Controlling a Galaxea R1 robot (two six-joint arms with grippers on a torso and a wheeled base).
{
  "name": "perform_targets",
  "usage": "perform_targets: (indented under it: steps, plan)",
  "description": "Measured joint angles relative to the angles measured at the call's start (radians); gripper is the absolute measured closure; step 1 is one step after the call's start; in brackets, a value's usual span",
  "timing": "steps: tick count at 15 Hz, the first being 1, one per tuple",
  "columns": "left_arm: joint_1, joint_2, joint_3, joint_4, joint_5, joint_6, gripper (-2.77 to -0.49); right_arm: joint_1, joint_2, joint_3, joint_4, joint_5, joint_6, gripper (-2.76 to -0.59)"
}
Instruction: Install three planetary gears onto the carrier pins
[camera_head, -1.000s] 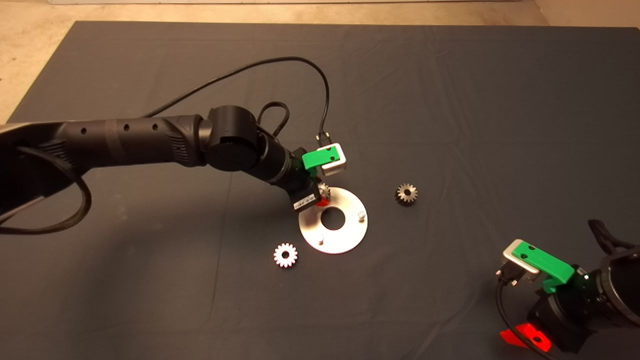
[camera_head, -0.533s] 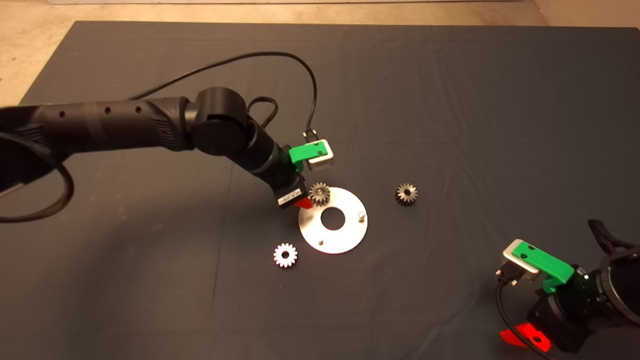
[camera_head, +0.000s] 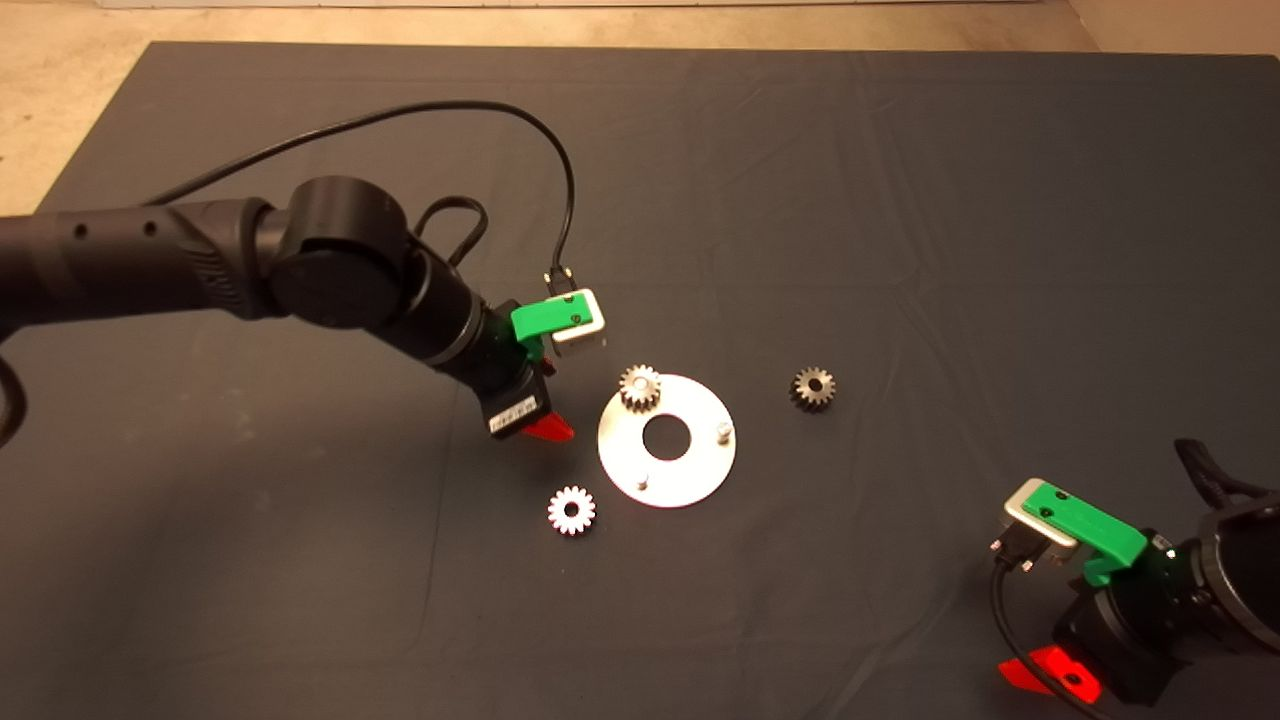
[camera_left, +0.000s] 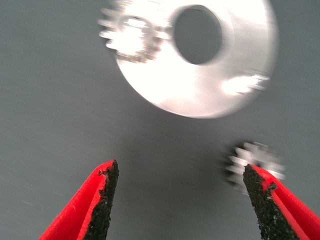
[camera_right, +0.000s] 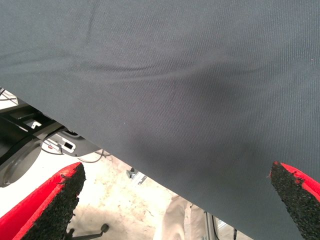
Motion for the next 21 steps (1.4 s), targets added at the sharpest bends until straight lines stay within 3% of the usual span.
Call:
perform_targets:
  steps: [2,4,7,11,13,15,17,18,20,21]
  plan:
    - [0.0,-0.038,0.052,0.0,0.009,-0.056,-1.73,0.0,0.0,0.0,0.0,0.0,0.0,-2.75]
    - [0.0,-0.058,0.108,0.001,0.023,-0.11,-1.87,0.0,0.001,0.0,0.0,0.0,0.0,-2.75]
    - [0.0,-0.089,0.212,0.012,0.023,-0.175,-1.88,0.004,0.002,0.0,0.0,-0.001,0.0,-2.75]
    - [0.0,-0.126,0.256,0.148,0.037,-0.265,-1.88,0.008,0.005,0.0,0.0,0.003,0.0,-2.75]
    - [0.001,-0.13,0.294,0.219,0.036,-0.292,-1.88,0.008,0.006,-0.001,0.0,0.023,0.0,-2.75]
    - [0.013,-0.154,0.321,0.278,0.034,-0.31,-1.88,0.011,0.018,-0.001,0.001,0.026,0.003,-2.75]
    - [0.043,-0.167,0.352,0.285,0.04,-0.333,-1.88,0.017,0.028,-0.001,0.0,0.029,0.004,-2.75]
    - [0.046,-0.167,0.367,0.287,0.04,-0.349,-1.88,0.02,0.034,-0.001,0.001,0.033,0.004,-2.75]
    - [0.048,-0.167,0.391,0.321,0.039,-0.37,-1.88,0.019,0.036,-0.001,0.001,0.03,0.004,-2.75]
    - [0.062,-0.168,0.403,0.342,0.038,-0.381,-1.88,0.019,0.036,-0.001,0.001,0.031,0.004,-2.75]
